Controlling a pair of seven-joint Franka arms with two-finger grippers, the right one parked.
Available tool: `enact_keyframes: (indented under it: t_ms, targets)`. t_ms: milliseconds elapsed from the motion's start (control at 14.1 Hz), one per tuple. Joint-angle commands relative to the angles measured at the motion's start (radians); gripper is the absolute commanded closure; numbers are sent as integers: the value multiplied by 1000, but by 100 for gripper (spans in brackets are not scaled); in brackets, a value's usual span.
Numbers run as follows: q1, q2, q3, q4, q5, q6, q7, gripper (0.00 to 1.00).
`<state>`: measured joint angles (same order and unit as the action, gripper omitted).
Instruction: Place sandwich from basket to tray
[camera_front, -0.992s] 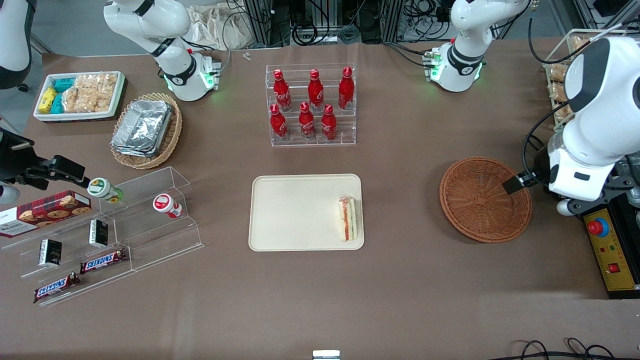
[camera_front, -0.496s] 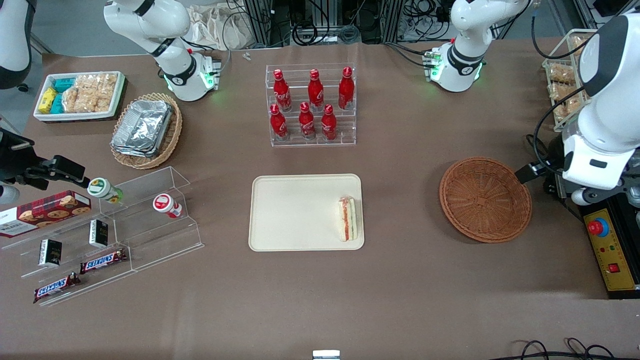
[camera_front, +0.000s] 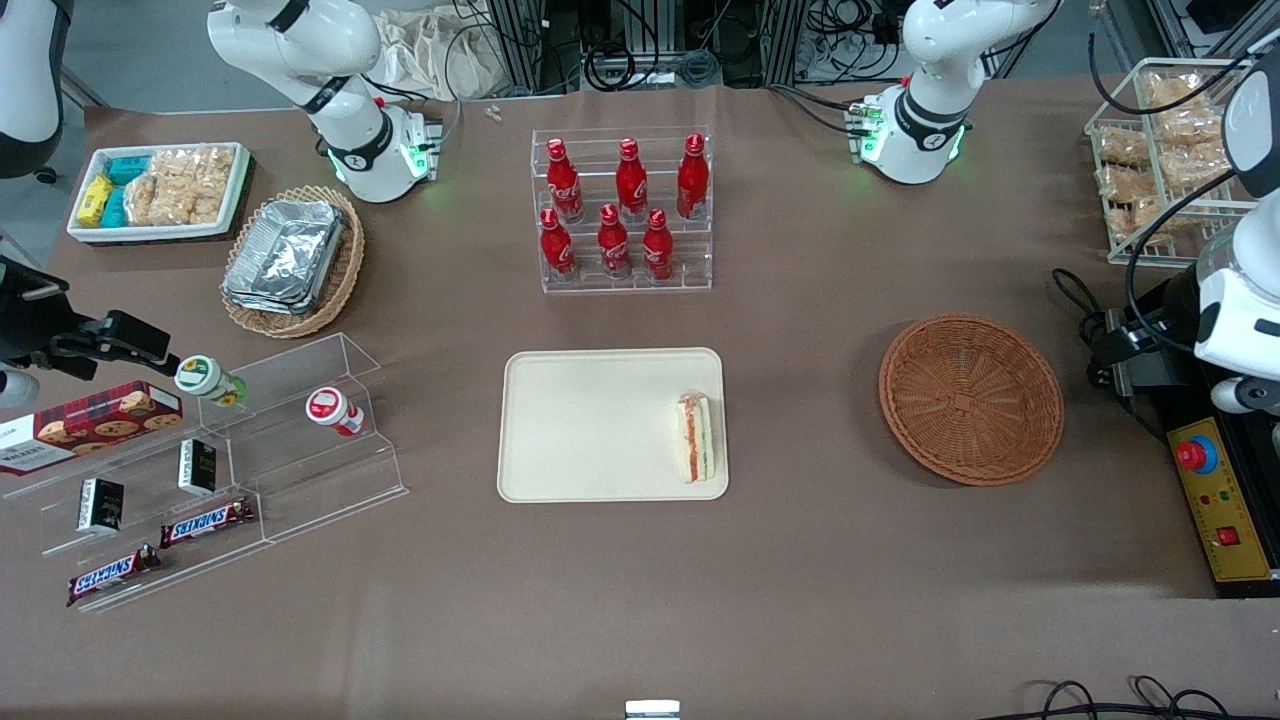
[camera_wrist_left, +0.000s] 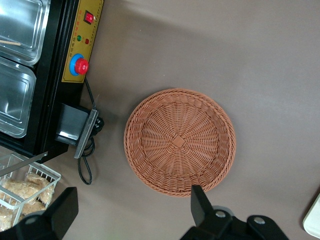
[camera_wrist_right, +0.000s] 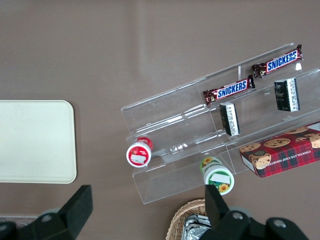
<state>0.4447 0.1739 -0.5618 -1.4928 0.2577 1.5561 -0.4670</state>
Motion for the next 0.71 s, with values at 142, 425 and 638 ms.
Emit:
enact_keyframes:
  t_ms: [142,425,638]
  targets:
    - [3,-2,0,39,-21,-37,27,0]
    - [-94,-45,145,34,-133,-47,108,0]
    - [-225,-77,290,17,-165,-41,166,0]
